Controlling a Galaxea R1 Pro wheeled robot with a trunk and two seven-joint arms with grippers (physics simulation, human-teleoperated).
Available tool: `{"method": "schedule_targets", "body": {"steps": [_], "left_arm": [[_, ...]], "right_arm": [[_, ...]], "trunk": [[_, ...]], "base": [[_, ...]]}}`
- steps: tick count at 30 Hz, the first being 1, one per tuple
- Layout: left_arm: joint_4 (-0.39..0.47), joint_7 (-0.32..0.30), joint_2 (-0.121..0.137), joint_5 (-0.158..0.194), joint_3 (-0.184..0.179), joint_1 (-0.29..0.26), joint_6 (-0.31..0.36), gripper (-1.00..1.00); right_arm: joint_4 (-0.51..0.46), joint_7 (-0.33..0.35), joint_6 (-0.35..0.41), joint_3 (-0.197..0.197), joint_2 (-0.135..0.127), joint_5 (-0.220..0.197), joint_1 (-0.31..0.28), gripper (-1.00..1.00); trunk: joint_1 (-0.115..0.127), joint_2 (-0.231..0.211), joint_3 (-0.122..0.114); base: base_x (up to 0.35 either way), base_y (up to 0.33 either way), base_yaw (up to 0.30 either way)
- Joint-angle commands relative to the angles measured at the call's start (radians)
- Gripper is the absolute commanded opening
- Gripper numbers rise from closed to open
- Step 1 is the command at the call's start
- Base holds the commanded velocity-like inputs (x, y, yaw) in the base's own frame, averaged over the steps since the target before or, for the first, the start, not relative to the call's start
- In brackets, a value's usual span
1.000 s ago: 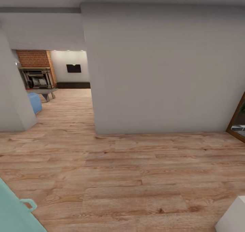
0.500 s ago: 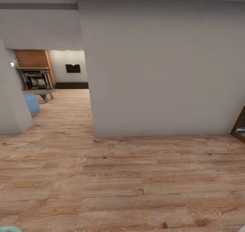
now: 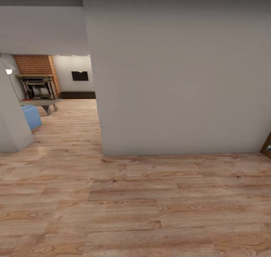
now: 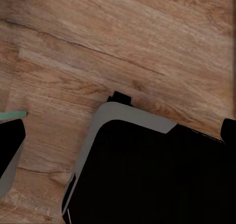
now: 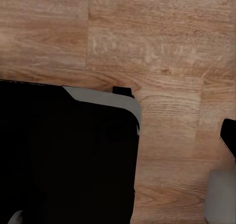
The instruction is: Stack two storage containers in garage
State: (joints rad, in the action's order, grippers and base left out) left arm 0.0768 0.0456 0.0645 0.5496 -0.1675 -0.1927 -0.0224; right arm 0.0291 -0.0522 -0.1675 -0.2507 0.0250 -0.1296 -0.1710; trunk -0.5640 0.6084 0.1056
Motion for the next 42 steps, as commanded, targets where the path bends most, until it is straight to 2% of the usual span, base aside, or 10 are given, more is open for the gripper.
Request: {"method": "schedule_targets", "body": {"steps": [1, 13, 42], "left_arm": [[0.0, 0.003, 0.0, 0.007, -0.009, -0.001, -0.002, 1.0], [-0.002, 0.003, 0.001, 0.008, -0.007, -0.001, 0.004, 1.0], [-0.003, 0.003, -0.001, 0.007, -0.008, -0.001, 0.004, 1.0]], "right_arm": [[0.003, -0.002, -0.006, -0.009, 0.001, -0.01, -0.001, 1.0], [0.003, -0.002, -0.014, -0.009, -0.002, -0.007, -0.001, 1.0], [0.003, -0.005, -0.018, -0.009, -0.001, -0.007, -0.001, 1.0]], "trunk": [[-0.001, 0.001, 0.002], [-0.001, 0.001, 0.002], [-0.001, 0.001, 0.002]], "base": [[0.323, 0.0, 0.0], [0.323, 0.0, 0.039], [0.323, 0.0, 0.266]]}}
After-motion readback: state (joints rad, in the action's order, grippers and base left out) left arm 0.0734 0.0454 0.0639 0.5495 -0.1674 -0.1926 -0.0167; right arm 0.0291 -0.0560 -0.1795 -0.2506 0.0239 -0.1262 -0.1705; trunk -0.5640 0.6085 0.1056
